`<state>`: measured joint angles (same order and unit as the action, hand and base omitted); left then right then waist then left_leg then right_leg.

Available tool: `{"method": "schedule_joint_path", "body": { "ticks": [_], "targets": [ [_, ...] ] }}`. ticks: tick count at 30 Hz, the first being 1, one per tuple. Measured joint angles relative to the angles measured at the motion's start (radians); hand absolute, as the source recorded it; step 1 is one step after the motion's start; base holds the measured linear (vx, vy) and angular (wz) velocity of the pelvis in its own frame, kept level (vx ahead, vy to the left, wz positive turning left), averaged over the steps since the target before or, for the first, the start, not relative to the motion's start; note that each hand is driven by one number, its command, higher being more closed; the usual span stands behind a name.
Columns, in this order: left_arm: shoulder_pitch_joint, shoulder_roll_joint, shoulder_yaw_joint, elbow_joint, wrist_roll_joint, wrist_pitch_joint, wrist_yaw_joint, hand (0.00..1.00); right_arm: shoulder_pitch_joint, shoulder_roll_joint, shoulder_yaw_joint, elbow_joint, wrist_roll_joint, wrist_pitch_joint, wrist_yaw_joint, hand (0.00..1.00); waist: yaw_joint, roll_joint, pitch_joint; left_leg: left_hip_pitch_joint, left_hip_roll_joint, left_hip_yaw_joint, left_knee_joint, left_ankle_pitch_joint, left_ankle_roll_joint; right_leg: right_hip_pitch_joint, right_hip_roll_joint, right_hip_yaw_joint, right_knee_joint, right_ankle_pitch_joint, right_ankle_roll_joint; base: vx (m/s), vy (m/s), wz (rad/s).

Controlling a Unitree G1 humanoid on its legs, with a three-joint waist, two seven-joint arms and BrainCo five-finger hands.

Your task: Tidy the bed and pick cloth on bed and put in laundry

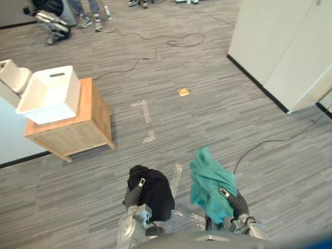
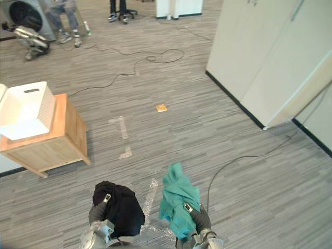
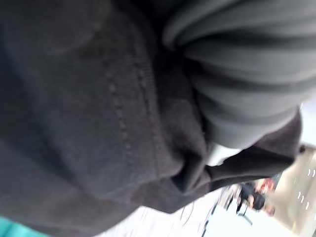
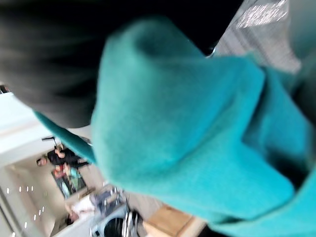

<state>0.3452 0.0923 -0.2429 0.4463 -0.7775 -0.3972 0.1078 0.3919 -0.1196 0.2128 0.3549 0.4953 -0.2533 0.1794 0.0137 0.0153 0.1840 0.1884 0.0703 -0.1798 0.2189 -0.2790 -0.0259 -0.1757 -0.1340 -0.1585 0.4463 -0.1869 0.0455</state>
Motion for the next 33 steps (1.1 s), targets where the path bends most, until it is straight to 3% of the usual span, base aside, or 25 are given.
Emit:
{"method": "schedule_joint_path", "body": {
  "ticks": [1,4,5,6,7,8,10,12,14,15,16,17,18,20,21,23,26,27,29,30,33],
  "targets": [
    [0.026,-0.01,0.014,0.0,-0.03,0.004,-0.019,1.0,0.001,0.001,0.008,-0.014,0.009,0.0,-0.001,1.0,-0.001,-0.004,0.002,-0.014,0.002,0.002,0.066,0.0,0.0,0.025,-0.006,-0.027,0.016,-0.037,-0.013,0.2,-0.237,0.64],
    [0.066,-0.02,0.026,-0.006,-0.095,0.042,-0.073,1.0,0.001,-0.004,0.025,-0.028,0.009,-0.003,-0.012,1.0,-0.008,0.012,-0.001,-0.129,0.029,0.027,0.351,0.018,-0.025,0.107,0.015,-0.091,-0.038,-0.056,-0.031,0.2,-0.188,0.62],
    [0.087,-0.032,0.032,-0.029,-0.096,0.063,-0.102,1.0,0.001,-0.018,0.026,-0.058,0.004,-0.003,-0.017,1.0,-0.004,0.06,0.007,-0.246,0.107,0.099,0.605,0.111,-0.026,0.199,0.076,-0.128,-0.117,-0.06,-0.042,0.18,-0.156,0.42],
    [0.097,-0.033,0.036,-0.035,-0.094,0.067,-0.104,1.0,0.005,-0.019,0.027,-0.062,0.002,-0.003,-0.017,1.0,-0.001,0.076,0.014,-0.271,0.13,0.122,0.666,0.172,-0.023,0.231,0.094,-0.129,-0.147,-0.06,-0.048,0.21,-0.147,0.35],
    [0.104,-0.034,0.042,-0.039,-0.094,0.07,-0.105,1.0,0.007,-0.018,0.027,-0.062,0.001,-0.002,-0.016,1.0,0.0,0.074,0.015,-0.291,0.142,0.133,0.709,0.244,-0.03,0.263,0.104,-0.128,-0.176,-0.056,-0.058,0.27,-0.14,0.15],
    [0.102,-0.034,0.062,-0.043,-0.094,0.086,-0.106,1.0,0.007,-0.015,0.022,-0.065,-0.001,0.0,-0.013,1.0,0.007,0.043,0.016,-0.359,0.139,0.155,0.826,0.307,-0.064,0.333,0.105,-0.124,-0.248,-0.046,-0.076,0.27,-0.138,0.11],
    [0.095,-0.035,0.063,-0.061,-0.094,0.101,-0.107,1.0,-0.002,-0.027,0.009,-0.067,-0.005,0.001,-0.011,1.0,0.006,0.048,0.018,-0.408,0.131,0.197,0.86,0.201,-0.052,0.362,0.101,-0.126,-0.276,-0.042,-0.091,0.24,-0.082,0.01],
    [0.083,-0.036,0.063,-0.083,-0.091,0.11,-0.107,1.0,-0.002,-0.049,-0.019,-0.091,-0.007,0.009,-0.009,1.0,0.007,0.058,0.021,-0.454,0.105,0.307,0.747,0.09,-0.048,0.401,0.086,-0.139,-0.322,-0.038,-0.089,0.33,0.012,-0.05],
    [0.067,-0.036,0.066,-0.083,-0.091,0.12,-0.104,1.0,0.005,-0.057,-0.031,-0.113,-0.006,0.022,-0.012,1.0,0.001,0.051,0.021,-0.443,0.055,0.403,0.494,0.067,-0.048,0.441,0.058,-0.168,-0.339,-0.032,-0.069,0.37,0.062,0.22],
    [0.056,-0.039,0.064,-0.085,-0.09,0.133,-0.103,1.0,0.017,-0.057,-0.044,-0.134,-0.006,0.029,-0.017,1.0,-0.001,0.047,0.022,-0.422,0.013,0.461,0.274,0.1,-0.039,0.469,0.042,-0.188,-0.352,-0.037,-0.051,0.44,0.084,0.4],
    [0.05,-0.044,0.063,-0.101,-0.072,0.14,-0.102,1.0,0.038,-0.059,-0.05,-0.151,-0.006,0.029,-0.025,1.0,0.003,0.05,0.021,-0.393,-0.022,0.493,0.058,0.203,-0.024,0.495,0.037,-0.192,-0.353,-0.05,-0.015,0.44,0.093,0.37],
    [0.054,-0.041,0.06,-0.115,-0.069,0.142,-0.102,1.0,0.044,-0.058,-0.05,-0.156,-0.005,0.029,-0.027,1.0,0.005,0.05,0.021,-0.379,-0.036,0.498,-0.015,0.292,0.001,0.513,0.037,-0.189,-0.353,-0.061,0.002,0.51,0.127,0.28],
    [0.056,-0.029,0.056,-0.112,-0.058,0.143,-0.101,1.0,0.04,-0.049,-0.051,-0.142,-0.006,0.031,-0.029,1.0,0.011,0.029,0.014,-0.332,-0.079,0.498,-0.063,0.343,0.133,0.542,0.018,-0.183,-0.352,-0.072,0.02,0.41,0.106,0.4],
    [0.044,-0.025,0.056,-0.108,-0.054,0.14,-0.101,1.0,0.027,-0.032,-0.049,-0.145,-0.006,0.029,-0.03,1.0,0.005,-0.002,0.006,-0.328,-0.109,0.496,-0.069,0.321,0.147,0.539,-0.008,-0.16,-0.341,-0.051,0.038,0.39,0.114,0.28],
    [0.03,-0.026,0.057,-0.11,-0.053,0.138,-0.101,1.0,0.012,-0.027,-0.049,-0.144,-0.006,0.03,-0.029,1.0,0.016,-0.013,0.016,-0.333,-0.109,0.501,-0.045,0.292,0.161,0.538,-0.017,-0.148,-0.335,-0.026,0.05,0.4,0.131,-0.02],
    [0.021,-0.032,0.055,-0.111,-0.052,0.137,-0.101,1.0,0.002,-0.025,-0.055,-0.147,-0.006,0.03,-0.028,1.0,0.033,-0.016,0.017,-0.313,-0.109,0.504,-0.023,0.243,0.16,0.531,-0.03,-0.13,-0.274,0.006,0.083,0.34,0.104,-0.04],
    [0.027,-0.021,0.059,-0.123,-0.033,0.128,-0.097,1.0,0.001,-0.015,-0.062,-0.155,-0.008,0.034,-0.027,1.0,0.031,-0.038,0.019,-0.224,-0.144,0.497,-0.031,0.156,0.148,0.399,-0.122,-0.119,0.133,0.037,0.121,0.28,0.101,-0.01],
    [0.037,-0.003,0.057,-0.137,-0.013,0.125,-0.088,1.0,0.002,-0.015,-0.055,-0.154,-0.009,0.034,-0.026,1.0,0.03,-0.054,0.015,-0.192,-0.169,0.488,-0.039,0.127,0.151,0.295,-0.182,-0.093,0.363,0.089,0.116,0.24,0.082,-0.06],
    [0.039,0.007,0.052,-0.145,0.014,0.122,-0.059,1.0,0.007,-0.012,-0.038,-0.153,-0.011,0.034,-0.025,1.0,0.009,-0.057,0.016,-0.144,-0.176,0.46,-0.042,0.102,0.15,0.164,-0.205,-0.069,0.585,0.038,0.092,0.3,0.083,0.3],
    [0.039,0.015,0.053,-0.146,0.014,0.114,-0.053,1.0,0.015,-0.007,-0.033,-0.153,-0.011,0.034,-0.024,1.0,-0.009,-0.046,0.019,-0.107,-0.172,0.432,-0.053,0.096,0.156,0.105,-0.195,-0.078,0.624,-0.001,0.076,0.31,0.068,0.53],
    [0.024,0.018,0.056,-0.149,0.014,0.102,-0.013,1.0,0.048,-0.007,0.004,-0.153,-0.012,0.039,-0.024,1.0,-0.026,-0.042,0.027,-0.011,-0.159,0.382,-0.093,0.083,0.144,0.011,-0.154,-0.09,0.514,-0.072,0.05,0.39,-0.002,0.62]
  ]
}}
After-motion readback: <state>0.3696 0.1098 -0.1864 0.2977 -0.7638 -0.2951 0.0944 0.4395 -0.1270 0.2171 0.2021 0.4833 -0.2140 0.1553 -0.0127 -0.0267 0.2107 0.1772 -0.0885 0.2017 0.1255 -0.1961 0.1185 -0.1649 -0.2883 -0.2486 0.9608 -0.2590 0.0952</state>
